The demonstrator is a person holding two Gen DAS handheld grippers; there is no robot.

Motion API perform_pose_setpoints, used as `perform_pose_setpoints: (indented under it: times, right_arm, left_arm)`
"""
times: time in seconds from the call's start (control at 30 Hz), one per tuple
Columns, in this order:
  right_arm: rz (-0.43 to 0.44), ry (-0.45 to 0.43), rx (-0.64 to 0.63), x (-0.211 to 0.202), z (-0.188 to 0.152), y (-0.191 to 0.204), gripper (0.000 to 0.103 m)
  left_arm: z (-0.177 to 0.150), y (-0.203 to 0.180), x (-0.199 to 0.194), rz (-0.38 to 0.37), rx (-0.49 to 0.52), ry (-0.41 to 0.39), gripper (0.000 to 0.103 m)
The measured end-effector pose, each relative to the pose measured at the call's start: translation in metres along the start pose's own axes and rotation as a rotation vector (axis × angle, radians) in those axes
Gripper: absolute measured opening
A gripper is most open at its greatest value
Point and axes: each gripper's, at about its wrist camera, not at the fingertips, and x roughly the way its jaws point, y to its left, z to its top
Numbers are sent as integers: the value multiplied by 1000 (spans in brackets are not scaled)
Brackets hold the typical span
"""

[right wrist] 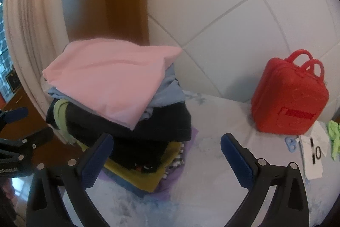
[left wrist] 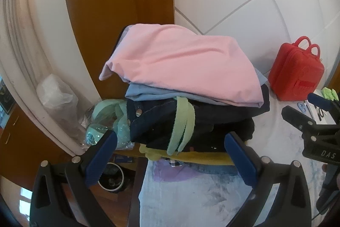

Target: Fold clothes

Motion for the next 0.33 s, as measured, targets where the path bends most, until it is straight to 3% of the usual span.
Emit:
perform_pose_setpoints:
  times: [0.33]
  right_arm:
    - [-1,10,-14,1,0,2,103]
  left_arm:
    - [-2,1,-1,7,3,-16,103]
